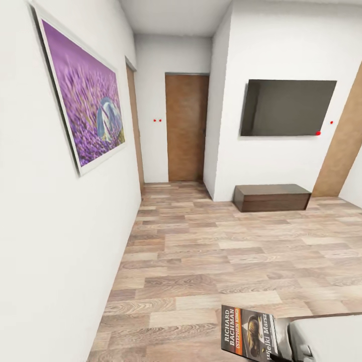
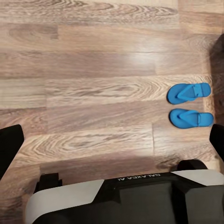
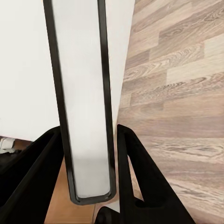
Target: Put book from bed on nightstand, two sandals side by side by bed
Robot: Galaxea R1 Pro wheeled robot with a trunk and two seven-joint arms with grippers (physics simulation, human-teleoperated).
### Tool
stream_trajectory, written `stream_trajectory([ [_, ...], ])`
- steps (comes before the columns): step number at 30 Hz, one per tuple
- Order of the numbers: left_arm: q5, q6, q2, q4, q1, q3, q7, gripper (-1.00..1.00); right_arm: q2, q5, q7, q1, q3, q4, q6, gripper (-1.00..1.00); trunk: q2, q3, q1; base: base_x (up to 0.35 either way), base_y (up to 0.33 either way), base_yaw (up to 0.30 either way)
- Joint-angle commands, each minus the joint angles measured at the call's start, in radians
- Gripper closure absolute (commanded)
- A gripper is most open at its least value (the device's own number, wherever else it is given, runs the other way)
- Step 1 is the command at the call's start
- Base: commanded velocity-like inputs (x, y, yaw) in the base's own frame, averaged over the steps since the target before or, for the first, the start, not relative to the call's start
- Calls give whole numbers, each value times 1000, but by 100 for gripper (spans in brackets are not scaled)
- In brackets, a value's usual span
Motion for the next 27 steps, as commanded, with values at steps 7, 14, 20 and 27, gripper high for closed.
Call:
stream_trajectory([
  [7,-2,-2,0,2,-1,8,-4,-100,0,-7,3,-2,1,3,-4,100,-2,-2,0,0,0,295],
  [14,-3,-1,0,2,-1,7,-5,-100,0,-7,2,-2,1,3,-5,100,-2,-2,0,0,0,295],
  [20,-6,-2,-1,1,-1,6,-5,-100,0,-8,0,-2,1,3,-4,100,-2,-2,0,0,0,294],
  [27,-82,3,12,1,14,5,44,-100,0,-8,2,-2,1,3,-4,100,-2,-2,0,0,0,295],
])
